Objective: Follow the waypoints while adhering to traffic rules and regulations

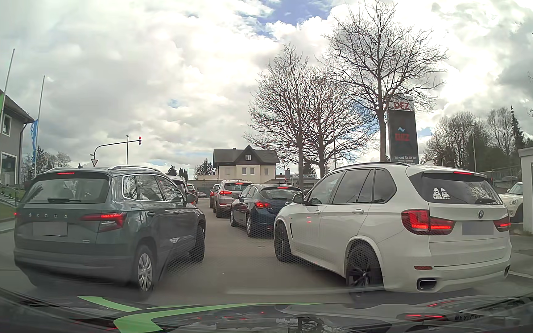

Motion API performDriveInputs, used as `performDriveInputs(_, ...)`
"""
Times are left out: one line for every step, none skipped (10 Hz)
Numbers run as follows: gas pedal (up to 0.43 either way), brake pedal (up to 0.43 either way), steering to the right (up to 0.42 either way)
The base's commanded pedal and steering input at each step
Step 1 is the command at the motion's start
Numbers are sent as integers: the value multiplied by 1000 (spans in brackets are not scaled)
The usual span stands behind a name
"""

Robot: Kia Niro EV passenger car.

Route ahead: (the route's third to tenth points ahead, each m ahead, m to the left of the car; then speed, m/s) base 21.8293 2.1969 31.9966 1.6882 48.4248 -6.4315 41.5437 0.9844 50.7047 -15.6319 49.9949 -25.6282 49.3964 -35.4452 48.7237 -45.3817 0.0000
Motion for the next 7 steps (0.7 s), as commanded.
performDriveInputs(0,287,571)
performDriveInputs(0,287,571)
performDriveInputs(0,287,571)
performDriveInputs(0,287,571)
performDriveInputs(0,287,571)
performDriveInputs(0,287,571)
performDriveInputs(0,287,571)
